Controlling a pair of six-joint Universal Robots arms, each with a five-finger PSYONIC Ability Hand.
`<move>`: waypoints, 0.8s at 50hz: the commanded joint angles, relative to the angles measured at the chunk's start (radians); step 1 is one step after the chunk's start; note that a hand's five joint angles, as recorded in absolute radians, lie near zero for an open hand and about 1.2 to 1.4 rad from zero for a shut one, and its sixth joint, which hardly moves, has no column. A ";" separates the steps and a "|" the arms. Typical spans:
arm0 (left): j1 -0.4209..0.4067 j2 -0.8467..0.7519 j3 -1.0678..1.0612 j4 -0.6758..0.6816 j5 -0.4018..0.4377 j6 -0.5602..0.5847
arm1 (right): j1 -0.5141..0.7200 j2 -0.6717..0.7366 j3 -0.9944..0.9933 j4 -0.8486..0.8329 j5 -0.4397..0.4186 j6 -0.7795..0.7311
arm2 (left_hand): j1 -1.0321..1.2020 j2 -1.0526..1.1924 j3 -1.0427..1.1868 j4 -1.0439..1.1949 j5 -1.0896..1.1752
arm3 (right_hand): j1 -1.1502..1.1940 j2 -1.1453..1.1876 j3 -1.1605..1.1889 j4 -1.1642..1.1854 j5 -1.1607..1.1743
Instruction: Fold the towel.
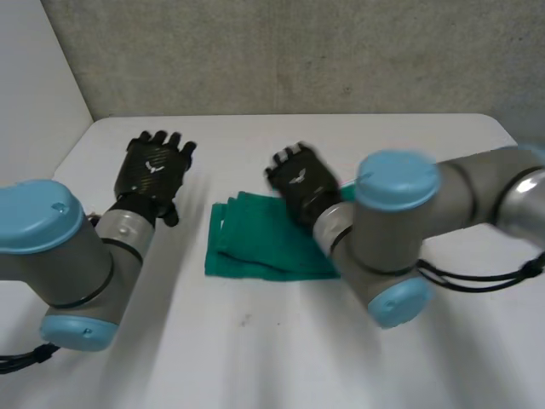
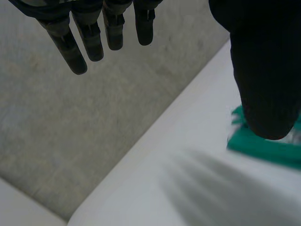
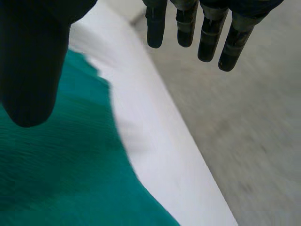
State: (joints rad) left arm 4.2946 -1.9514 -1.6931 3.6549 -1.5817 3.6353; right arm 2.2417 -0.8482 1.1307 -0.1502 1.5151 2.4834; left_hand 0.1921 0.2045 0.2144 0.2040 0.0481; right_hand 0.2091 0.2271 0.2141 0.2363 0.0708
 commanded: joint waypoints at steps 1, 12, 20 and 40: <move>-0.117 -0.026 0.117 -0.001 0.000 -0.124 | -0.171 -0.166 0.190 0.046 -0.026 0.356 | 0.010 -0.003 -0.013 -0.002 -0.021 | -0.035 -0.053 -0.040 -0.062 -0.071; -0.223 -0.234 0.381 -0.121 0.002 -0.216 | -0.320 -0.169 0.382 0.115 -0.116 0.377 | 0.071 0.059 0.049 0.059 0.041 | 0.122 0.104 0.117 0.095 0.086; -0.219 -0.325 0.458 -0.205 -0.030 -0.218 | -0.367 -0.140 0.408 0.025 -0.108 0.379 | 0.074 0.062 0.052 0.062 0.044 | 0.905 0.887 0.900 0.878 0.869; -0.138 -0.143 0.064 -0.280 -0.120 -0.224 | -0.070 -0.114 0.136 -0.008 0.005 0.043 | 0.036 0.024 0.014 0.024 0.006 | 1.187 1.169 1.182 1.160 1.151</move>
State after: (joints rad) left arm 4.1574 -2.1622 -1.4942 3.3813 -1.7051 3.4140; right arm 1.9856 -0.9757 1.3578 -0.1690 1.5640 2.5971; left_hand 0.1953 0.2052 0.2144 0.2064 0.0481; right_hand 0.9445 1.1781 1.1805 1.1891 0.9654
